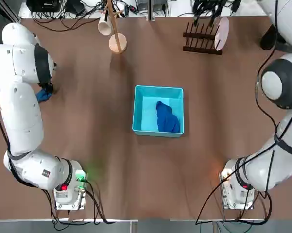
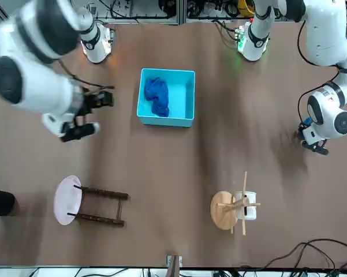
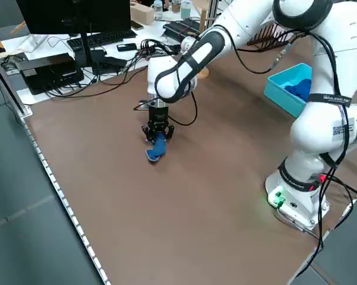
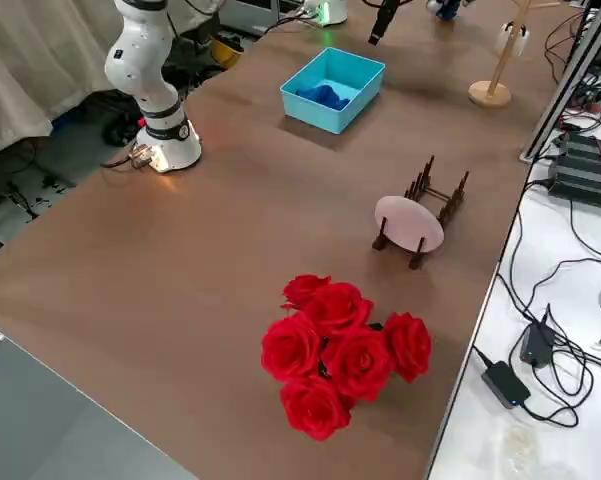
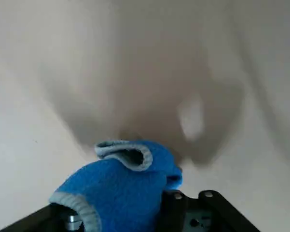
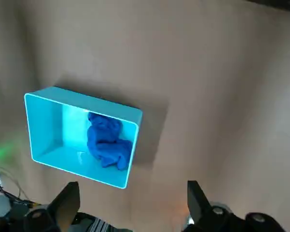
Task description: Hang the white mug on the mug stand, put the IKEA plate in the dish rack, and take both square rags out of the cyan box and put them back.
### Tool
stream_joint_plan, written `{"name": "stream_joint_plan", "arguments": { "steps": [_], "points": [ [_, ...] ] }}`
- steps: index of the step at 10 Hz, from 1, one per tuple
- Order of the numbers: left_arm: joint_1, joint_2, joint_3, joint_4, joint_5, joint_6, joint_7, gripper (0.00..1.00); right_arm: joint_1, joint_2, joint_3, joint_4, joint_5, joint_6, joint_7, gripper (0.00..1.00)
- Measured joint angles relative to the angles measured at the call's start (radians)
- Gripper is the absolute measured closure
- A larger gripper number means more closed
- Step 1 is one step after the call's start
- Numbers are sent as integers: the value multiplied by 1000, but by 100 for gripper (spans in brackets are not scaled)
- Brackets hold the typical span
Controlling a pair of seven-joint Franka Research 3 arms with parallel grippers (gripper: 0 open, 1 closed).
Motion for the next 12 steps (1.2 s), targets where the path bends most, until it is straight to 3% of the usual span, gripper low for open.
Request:
{"name": "stream_joint_plan", "arguments": {
  "steps": [2,4,9,12],
  "points": [
    [-24,-16,-40,14,-42,-1,-26,83,98,-120,1,-278,1,212,43,1],
    [-26,-63,-139,19,-51,-6,-134,83,187,-189,2,-477,1,343,96,1],
    [-28,-144,-510,31,-56,-11,-627,83,436,-195,5,-802,2,725,327,1],
    [-31,-144,-603,43,-57,-10,-760,83,546,-176,6,-872,2,869,432,3]
  ]
}}
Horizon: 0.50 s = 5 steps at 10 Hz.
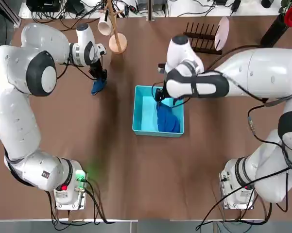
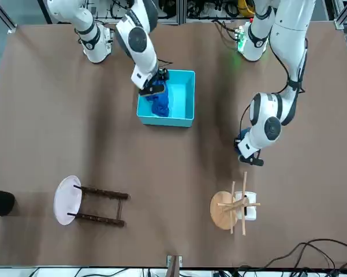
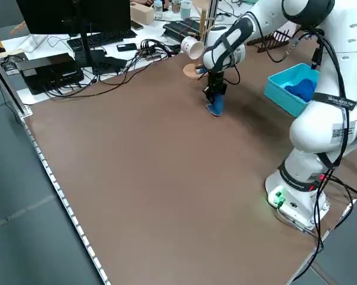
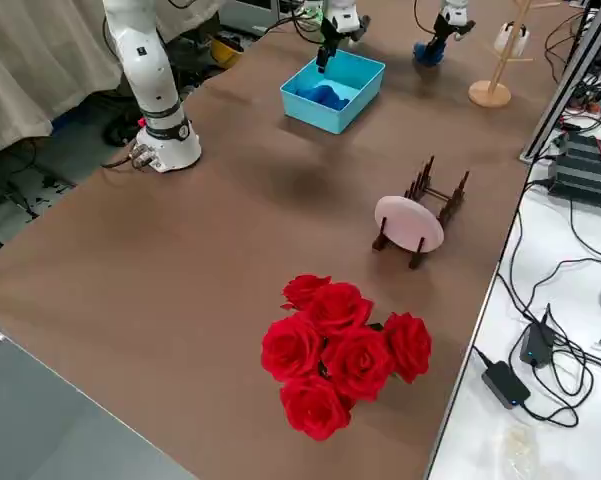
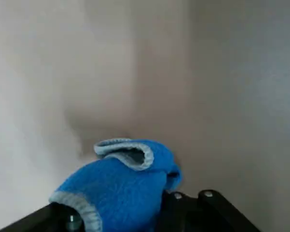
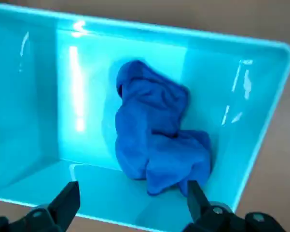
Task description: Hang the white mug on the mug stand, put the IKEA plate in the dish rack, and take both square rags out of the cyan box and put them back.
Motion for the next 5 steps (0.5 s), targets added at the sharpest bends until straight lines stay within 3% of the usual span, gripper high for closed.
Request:
{"name": "stream_joint_plan", "arguments": {
  "steps": [3,5],
  "points": [
    [6,-5,18,-8,-30,-15,5,83,21,88,-1,-10,0,76,8,5],
    [9,-18,140,-37,-6,-104,125,83,21,131,-2,-11,0,129,8,9]
  ]
}}
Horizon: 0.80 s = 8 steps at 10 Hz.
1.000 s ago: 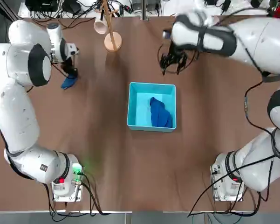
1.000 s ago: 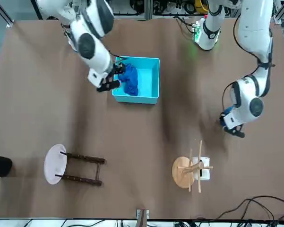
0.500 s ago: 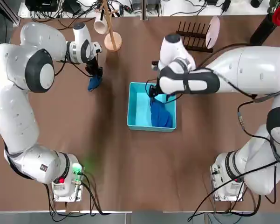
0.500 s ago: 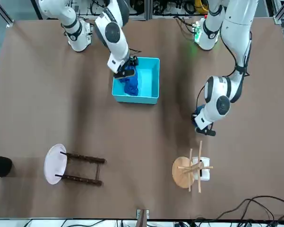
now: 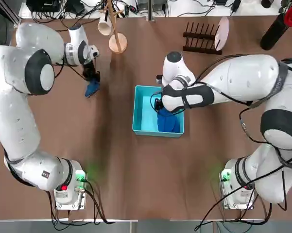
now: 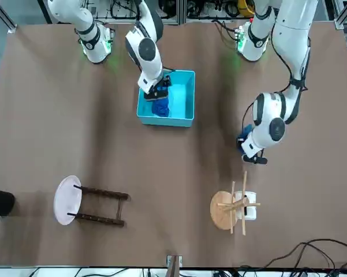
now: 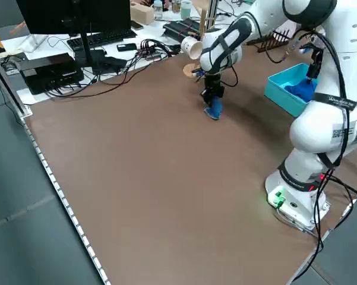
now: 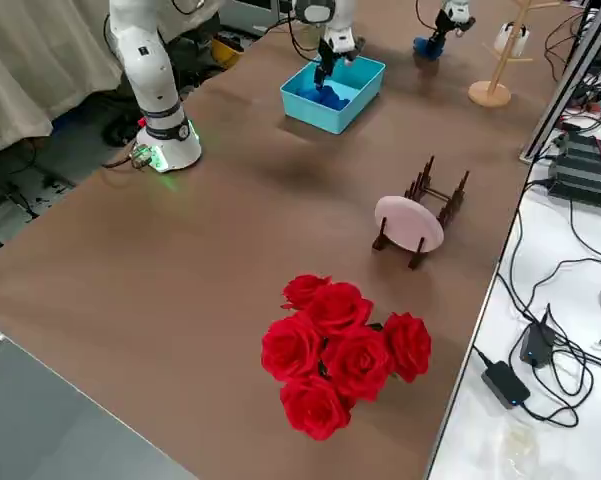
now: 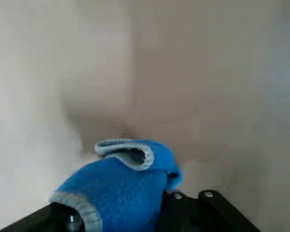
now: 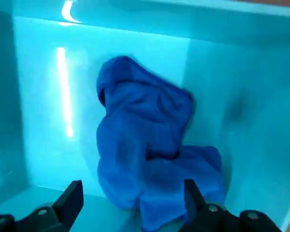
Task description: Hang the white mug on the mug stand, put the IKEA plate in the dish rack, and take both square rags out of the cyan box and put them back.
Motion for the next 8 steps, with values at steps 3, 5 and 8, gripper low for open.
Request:
{"name": "stream_joint_plan", "arguments": {
  "steps": [3,5,8],
  "points": [
    [20,2,243,-43,14,-34,344,83,0,34,-4,0,0,27,0,37],
    [29,3,389,-46,15,-35,591,83,-5,34,-16,7,0,27,0,70],
    [41,0,448,-26,15,-35,710,83,-127,-25,-51,116,-3,-207,-26,96]
  ]
}}
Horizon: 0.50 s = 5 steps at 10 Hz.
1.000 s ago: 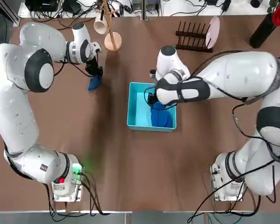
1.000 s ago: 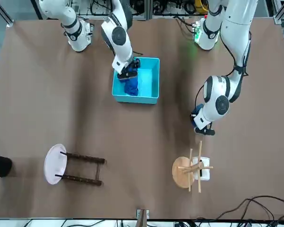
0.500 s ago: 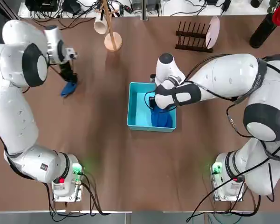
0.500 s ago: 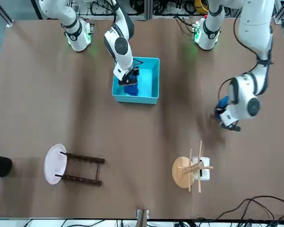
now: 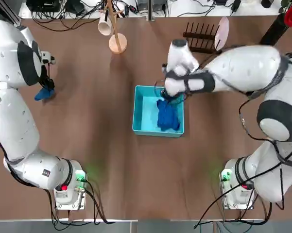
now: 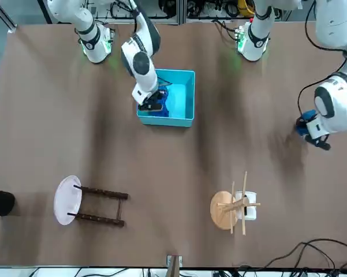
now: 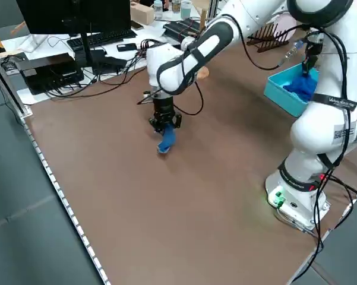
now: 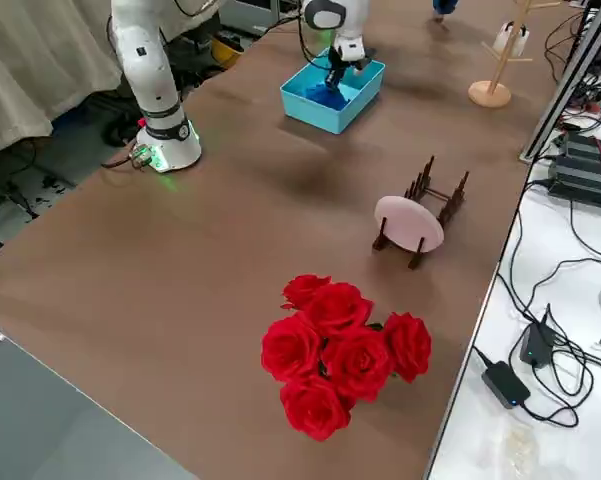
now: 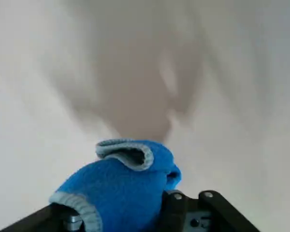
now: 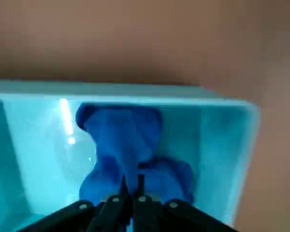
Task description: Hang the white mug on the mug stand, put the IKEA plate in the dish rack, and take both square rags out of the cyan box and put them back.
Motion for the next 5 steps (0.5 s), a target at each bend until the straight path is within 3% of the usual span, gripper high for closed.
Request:
{"name": "stream_joint_plan", "arguments": {
  "steps": [2,3,5],
  "points": [
    [-20,-48,-17,23,0,-49,-19,83,-172,-75,-14,160,-2,-282,-94,96],
    [-22,-113,-45,35,0,-98,-45,83,-254,-98,-17,220,-3,-384,-164,96],
    [-1,-293,-178,41,72,-191,-193,83,-375,-114,-17,262,-6,-465,-299,96]
  ]
}}
